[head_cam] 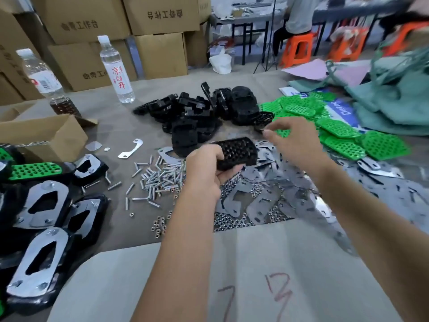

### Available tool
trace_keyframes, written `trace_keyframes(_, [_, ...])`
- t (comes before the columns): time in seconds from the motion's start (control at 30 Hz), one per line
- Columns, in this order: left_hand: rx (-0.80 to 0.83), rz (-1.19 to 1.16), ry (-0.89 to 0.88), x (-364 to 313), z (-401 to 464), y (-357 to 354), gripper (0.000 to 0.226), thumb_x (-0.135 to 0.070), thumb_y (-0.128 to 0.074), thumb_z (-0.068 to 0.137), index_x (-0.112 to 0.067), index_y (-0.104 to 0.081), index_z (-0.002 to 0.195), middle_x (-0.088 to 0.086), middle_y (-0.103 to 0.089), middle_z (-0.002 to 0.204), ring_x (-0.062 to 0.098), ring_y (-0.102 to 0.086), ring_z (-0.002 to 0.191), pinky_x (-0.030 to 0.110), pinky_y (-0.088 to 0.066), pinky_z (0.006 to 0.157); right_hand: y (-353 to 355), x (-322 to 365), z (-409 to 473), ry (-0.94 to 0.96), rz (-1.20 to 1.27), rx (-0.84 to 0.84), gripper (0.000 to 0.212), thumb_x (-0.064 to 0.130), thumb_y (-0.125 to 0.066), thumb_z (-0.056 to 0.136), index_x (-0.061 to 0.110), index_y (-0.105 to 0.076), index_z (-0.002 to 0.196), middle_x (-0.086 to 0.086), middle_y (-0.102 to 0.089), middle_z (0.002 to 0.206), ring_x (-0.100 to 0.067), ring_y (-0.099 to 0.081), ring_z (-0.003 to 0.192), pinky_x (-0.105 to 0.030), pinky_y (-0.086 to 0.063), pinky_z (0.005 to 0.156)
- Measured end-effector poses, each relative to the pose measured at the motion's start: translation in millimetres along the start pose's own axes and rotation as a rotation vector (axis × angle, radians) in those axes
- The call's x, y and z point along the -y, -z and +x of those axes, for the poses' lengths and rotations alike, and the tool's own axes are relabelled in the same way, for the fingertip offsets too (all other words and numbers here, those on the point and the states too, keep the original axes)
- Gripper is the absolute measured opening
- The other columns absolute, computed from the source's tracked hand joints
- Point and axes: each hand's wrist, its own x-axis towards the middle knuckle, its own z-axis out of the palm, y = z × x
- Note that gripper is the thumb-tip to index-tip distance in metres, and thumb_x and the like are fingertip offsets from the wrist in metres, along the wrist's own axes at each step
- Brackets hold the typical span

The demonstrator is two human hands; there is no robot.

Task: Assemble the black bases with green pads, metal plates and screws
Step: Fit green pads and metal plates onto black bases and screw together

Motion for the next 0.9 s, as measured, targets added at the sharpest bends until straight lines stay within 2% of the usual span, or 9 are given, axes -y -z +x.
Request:
trace_keyframes(0.07, [0.026,0.039,0.021,13,-5,-12,0.018,0.008,-0.044,0.087,-0.001,-0.052,0.100,0.019,-0.061,0.097,0.034,-0.071,0.073,0.036,-0.065,0.057,8,-22,6,-0.078,-0.485,0.055,0.060,0.049,-0.074,0.092,0.025,-0.059,0.145,-0.013,-0.058,0.145,-0.034,-0.041,0.143,-0.045,-0.037,0.114])
trace_keyframes(0.13, [0.059,0.044,0.058,21,-9,-20,0.015,0.005,-0.045,0.088,-0.001,-0.052,0.099,0.019,-0.061,0.097,0.034,-0.068,0.076,0.033,-0.063,0.053,13,-32,11,-0.132,-0.536,0.143,0.075,0.057,-0.070,0.092,0.026,-0.045,0.156,-0.017,-0.043,0.158,-0.039,-0.032,0.149,-0.052,-0.034,0.119])
trace_keyframes(0.27, [0.070,0.063,0.075,27,-15,-18,0.005,-0.008,-0.054,0.095,-0.005,-0.058,0.096,0.017,-0.067,0.090,0.028,-0.071,0.069,0.032,-0.060,0.048,13,-32,10,-0.074,-0.552,0.018,0.050,0.050,-0.062,0.101,0.009,-0.067,0.128,-0.020,-0.072,0.115,-0.040,-0.066,0.105,-0.046,-0.054,0.088])
trace_keyframes(0.37, [0.015,0.094,0.007,25,-16,0,0.019,-0.013,-0.056,0.101,-0.002,-0.060,0.117,0.023,-0.070,0.109,0.037,-0.075,0.087,0.041,-0.064,0.055,15,-18,-1,-0.084,-0.416,-0.227,0.047,0.034,-0.041,0.111,0.008,-0.054,0.075,-0.015,-0.063,0.072,-0.026,-0.047,0.057,-0.037,-0.029,0.056])
trace_keyframes(0.47, [-0.108,0.184,-0.143,21,-18,28,0.004,-0.010,-0.060,0.099,-0.013,-0.061,0.102,0.012,-0.071,0.102,0.036,-0.072,0.095,0.052,-0.065,0.075,9,15,-31,-0.162,0.083,-0.404,0.050,0.028,-0.046,0.109,0.009,-0.042,0.063,-0.005,-0.042,0.054,-0.023,-0.034,0.053,-0.037,-0.022,0.055])
trace_keyframes(0.53, [-0.176,0.211,-0.208,19,-21,47,0.014,-0.007,-0.062,0.097,-0.018,-0.056,0.091,0.008,-0.068,0.097,0.036,-0.071,0.095,0.053,-0.061,0.081,-10,46,-59,-0.301,0.732,-0.260,0.041,0.021,-0.049,0.108,0.007,-0.059,0.071,-0.005,-0.054,0.056,-0.019,-0.044,0.051,-0.027,-0.033,0.049])
trace_keyframes(0.6, [-0.199,0.160,-0.237,18,-26,63,0.019,-0.001,-0.060,0.096,-0.019,-0.054,0.091,0.007,-0.066,0.096,0.026,-0.070,0.083,0.049,-0.063,0.069,-33,73,-89,-0.351,1.022,-0.039,0.025,0.011,-0.049,0.108,0.008,-0.070,0.094,-0.003,-0.068,0.066,-0.014,-0.057,0.052,-0.023,-0.042,0.044])
trace_keyframes(0.7, [-0.185,0.143,-0.265,22,-33,76,0.019,0.002,-0.055,0.096,-0.016,-0.060,0.097,0.019,-0.070,0.109,0.025,-0.073,0.087,0.052,-0.063,0.072,-57,86,-116,-0.299,1.046,0.102,0.019,0.004,-0.050,0.108,0.003,-0.068,0.113,-0.008,-0.075,0.078,-0.017,-0.067,0.057,-0.023,-0.053,0.050])
trace_keyframes(0.9, [-0.182,0.125,-0.322,23,-33,76,0.026,-0.005,-0.048,0.099,-0.020,-0.066,0.089,0.024,-0.070,0.115,0.032,-0.067,0.094,0.047,-0.056,0.076,-66,89,-123,-0.237,0.978,0.096,0.026,0.002,-0.054,0.106,0.016,-0.068,0.122,-0.010,-0.079,0.087,-0.024,-0.075,0.062,-0.026,-0.061,0.059])
